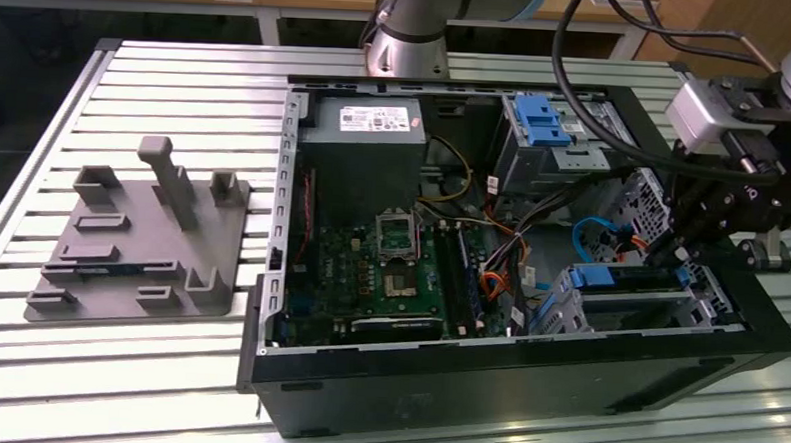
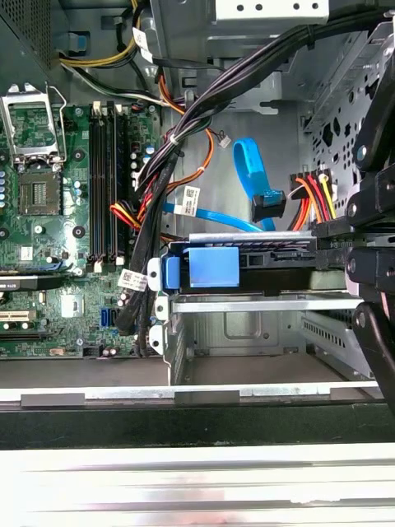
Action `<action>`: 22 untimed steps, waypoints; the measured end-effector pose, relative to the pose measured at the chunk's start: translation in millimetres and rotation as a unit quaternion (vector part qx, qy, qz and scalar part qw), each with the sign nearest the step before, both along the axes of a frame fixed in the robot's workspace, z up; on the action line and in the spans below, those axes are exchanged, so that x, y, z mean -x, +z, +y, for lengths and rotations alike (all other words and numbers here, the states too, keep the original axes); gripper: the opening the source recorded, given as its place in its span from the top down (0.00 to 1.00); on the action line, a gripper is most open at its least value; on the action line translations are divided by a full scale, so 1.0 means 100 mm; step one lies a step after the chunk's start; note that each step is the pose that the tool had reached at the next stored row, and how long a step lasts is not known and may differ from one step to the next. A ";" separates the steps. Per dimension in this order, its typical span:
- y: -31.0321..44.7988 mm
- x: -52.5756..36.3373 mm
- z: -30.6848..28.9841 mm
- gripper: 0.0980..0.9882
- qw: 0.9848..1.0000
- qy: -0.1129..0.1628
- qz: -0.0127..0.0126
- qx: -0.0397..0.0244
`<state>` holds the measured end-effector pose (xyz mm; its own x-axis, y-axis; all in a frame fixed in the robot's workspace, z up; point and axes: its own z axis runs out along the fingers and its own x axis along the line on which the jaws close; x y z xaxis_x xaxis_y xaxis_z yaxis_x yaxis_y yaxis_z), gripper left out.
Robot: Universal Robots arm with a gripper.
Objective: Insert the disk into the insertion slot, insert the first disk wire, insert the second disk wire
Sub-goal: 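Insert the first disk wire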
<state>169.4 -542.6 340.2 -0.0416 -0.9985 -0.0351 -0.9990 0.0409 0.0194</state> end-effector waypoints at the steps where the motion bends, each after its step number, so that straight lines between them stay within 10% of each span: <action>1: -0.001 0.000 -0.001 0.93 1.000 0.000 0.000 0.000; 22: -0.006 0.013 0.004 0.93 1.000 -0.010 0.000 0.001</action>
<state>168.2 -542.2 339.6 -0.0618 -0.9975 -0.0338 -0.9980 0.0612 0.0185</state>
